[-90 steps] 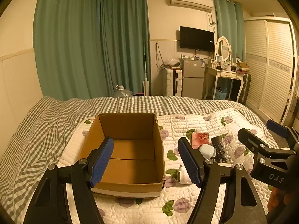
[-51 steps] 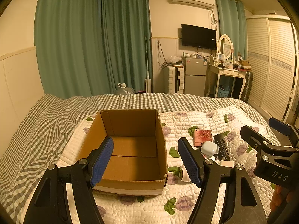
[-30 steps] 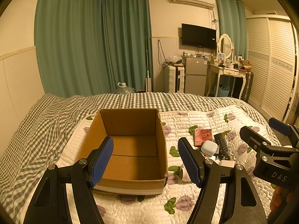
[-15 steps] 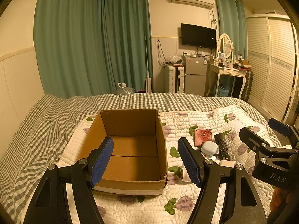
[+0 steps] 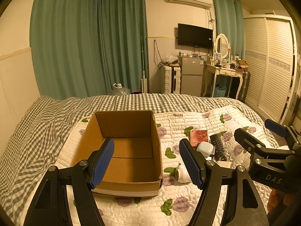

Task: Organize rigid objects
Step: 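Reach the left tool down and grasp the light-blue earbud case, then drop the earbud case into the box with left tool while right grasps square charger, then drop the white square charger into the box with the right tool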

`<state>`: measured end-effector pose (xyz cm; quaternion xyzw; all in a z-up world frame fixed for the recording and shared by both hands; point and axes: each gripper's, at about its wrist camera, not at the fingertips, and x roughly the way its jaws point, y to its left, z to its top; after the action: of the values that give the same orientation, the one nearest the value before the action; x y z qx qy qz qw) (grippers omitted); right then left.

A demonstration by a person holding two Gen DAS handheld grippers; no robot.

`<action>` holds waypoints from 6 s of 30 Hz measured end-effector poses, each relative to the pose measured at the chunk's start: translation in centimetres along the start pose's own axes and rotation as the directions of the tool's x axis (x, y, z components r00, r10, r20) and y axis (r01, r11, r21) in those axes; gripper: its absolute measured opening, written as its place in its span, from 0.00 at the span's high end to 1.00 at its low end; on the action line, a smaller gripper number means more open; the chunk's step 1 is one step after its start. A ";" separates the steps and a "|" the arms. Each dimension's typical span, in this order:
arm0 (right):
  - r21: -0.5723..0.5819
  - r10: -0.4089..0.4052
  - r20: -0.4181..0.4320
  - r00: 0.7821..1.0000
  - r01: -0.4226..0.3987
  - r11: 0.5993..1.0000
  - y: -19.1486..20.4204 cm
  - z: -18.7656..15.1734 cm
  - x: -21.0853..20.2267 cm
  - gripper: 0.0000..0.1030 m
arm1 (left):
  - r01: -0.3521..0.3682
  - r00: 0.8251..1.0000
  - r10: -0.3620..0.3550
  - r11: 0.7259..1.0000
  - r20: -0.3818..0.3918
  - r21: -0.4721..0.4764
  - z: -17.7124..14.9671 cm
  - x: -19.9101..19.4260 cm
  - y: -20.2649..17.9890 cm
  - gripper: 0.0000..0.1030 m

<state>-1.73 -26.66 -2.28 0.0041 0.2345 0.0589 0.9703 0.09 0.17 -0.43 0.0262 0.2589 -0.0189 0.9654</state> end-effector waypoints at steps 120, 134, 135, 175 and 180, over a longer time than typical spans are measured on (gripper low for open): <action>-0.272 0.052 -0.297 0.953 -0.137 0.953 6.6 6.7 3.3 0.33 | 0.066 0.977 -0.058 0.997 -0.207 0.029 0.4 9.3 8.8 0.46; -0.285 0.127 -0.359 0.925 -0.238 0.929 13.0 5.3 8.1 0.33 | 0.107 0.966 -0.111 0.994 -0.235 -0.028 -1.3 11.7 10.1 0.38; -0.286 0.130 -0.359 0.924 -0.241 0.928 13.3 5.3 8.1 0.33 | 0.109 0.969 -0.114 0.993 -0.217 -0.035 -1.0 11.2 10.3 0.38; -0.189 0.031 -0.235 0.972 -0.077 0.979 3.9 5.2 7.0 0.11 | 0.053 0.992 -0.048 0.998 -0.119 0.045 0.1 6.5 6.7 0.37; -0.181 -0.031 -0.227 0.973 -0.011 0.983 -1.7 5.1 5.7 0.11 | 0.154 0.978 -0.146 0.987 -0.149 0.046 0.5 6.2 0.7 0.37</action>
<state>5.80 -27.61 -0.36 -0.0920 0.3385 0.0752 0.9334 5.69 0.73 -3.06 0.0355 0.3289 -0.0970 0.9387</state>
